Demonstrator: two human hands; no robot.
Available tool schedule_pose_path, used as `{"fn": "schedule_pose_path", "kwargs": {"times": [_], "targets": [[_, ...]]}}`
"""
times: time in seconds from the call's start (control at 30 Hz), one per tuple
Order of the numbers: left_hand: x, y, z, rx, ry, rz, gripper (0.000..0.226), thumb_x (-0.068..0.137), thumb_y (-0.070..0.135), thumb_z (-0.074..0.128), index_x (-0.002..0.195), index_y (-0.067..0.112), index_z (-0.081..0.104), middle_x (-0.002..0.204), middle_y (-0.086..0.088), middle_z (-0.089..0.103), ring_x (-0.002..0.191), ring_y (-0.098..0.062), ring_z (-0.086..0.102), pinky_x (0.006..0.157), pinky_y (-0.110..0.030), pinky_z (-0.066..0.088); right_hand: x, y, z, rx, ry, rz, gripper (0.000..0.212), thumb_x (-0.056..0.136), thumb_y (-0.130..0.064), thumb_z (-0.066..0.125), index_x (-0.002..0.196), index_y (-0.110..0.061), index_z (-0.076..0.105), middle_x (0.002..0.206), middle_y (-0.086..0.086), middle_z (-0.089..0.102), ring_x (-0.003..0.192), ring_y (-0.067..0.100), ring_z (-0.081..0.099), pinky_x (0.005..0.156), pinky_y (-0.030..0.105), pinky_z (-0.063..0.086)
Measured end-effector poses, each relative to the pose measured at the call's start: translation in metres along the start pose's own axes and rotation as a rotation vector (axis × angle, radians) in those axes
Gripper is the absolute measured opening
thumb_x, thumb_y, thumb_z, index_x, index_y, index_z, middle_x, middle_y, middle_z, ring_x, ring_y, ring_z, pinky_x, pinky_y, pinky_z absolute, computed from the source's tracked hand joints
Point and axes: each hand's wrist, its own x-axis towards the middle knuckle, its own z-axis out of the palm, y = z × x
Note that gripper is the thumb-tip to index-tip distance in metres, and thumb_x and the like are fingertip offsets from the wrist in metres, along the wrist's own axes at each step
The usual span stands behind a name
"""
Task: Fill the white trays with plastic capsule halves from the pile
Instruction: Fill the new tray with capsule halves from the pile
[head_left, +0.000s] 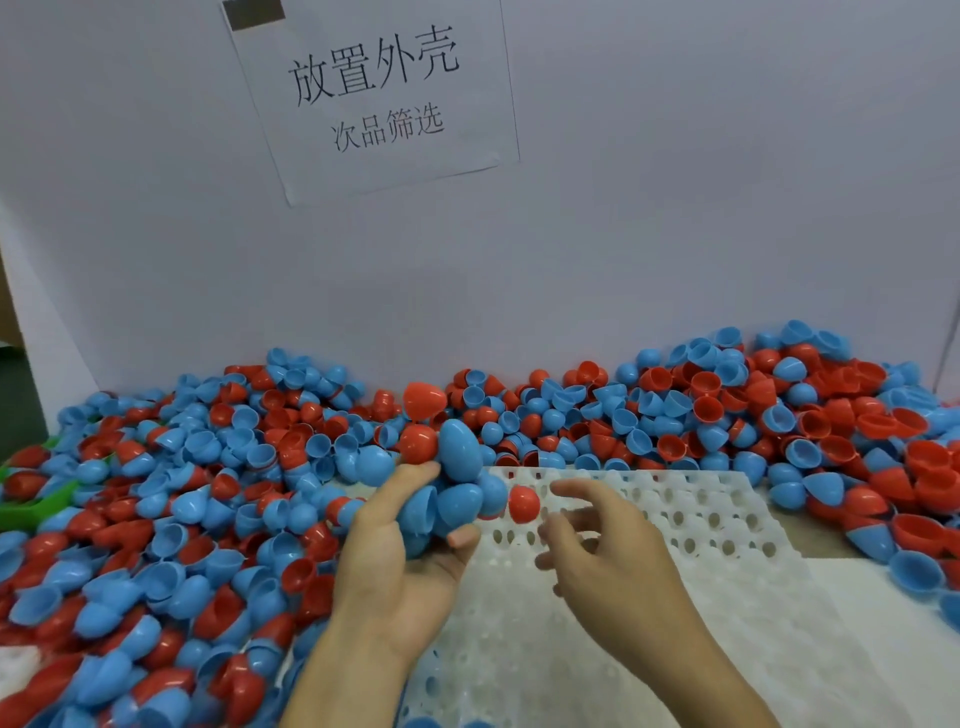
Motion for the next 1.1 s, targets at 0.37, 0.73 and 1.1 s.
{"fn": "schedule_pose_path", "kwargs": {"times": [0.37,0.73,1.1], "targets": [[0.0066,-0.0003,-0.0095,0.018,-0.127,0.004,0.035,0.069,0.016,0.072,0.103,0.006,0.069,0.095,-0.020,0.069,0.062,-0.017,0.062,0.039,-0.022,0.043,-0.0004,-0.0107,-0.0016,0.526,-0.029,0.239,0.020,0.087,-0.032,0.071,0.098,-0.015,0.072,0.089,0.002,0.076,0.080,0.013,0.075,0.064,0.020,0.054],[0.0069,-0.0034,-0.0081,0.019,-0.132,-0.013,0.020,0.072,0.013,0.073,0.090,0.006,0.078,0.107,-0.025,0.073,0.080,-0.029,0.075,0.052,-0.031,0.058,0.0007,-0.0074,0.0004,0.629,0.095,0.086,0.021,0.083,-0.022,0.075,0.103,-0.016,0.072,0.095,0.002,0.077,0.087,0.014,0.075,0.079,0.028,0.057],[0.0074,-0.0017,-0.0072,-0.023,-0.037,0.068,0.044,0.069,0.012,0.073,0.112,0.004,0.068,0.102,-0.021,0.075,0.083,-0.029,0.076,0.053,-0.033,0.059,-0.0016,-0.0072,0.0060,0.565,0.128,-0.064,0.015,0.087,-0.018,0.072,0.101,-0.024,0.073,0.094,-0.006,0.076,0.087,0.011,0.074,0.070,0.020,0.058]]}}
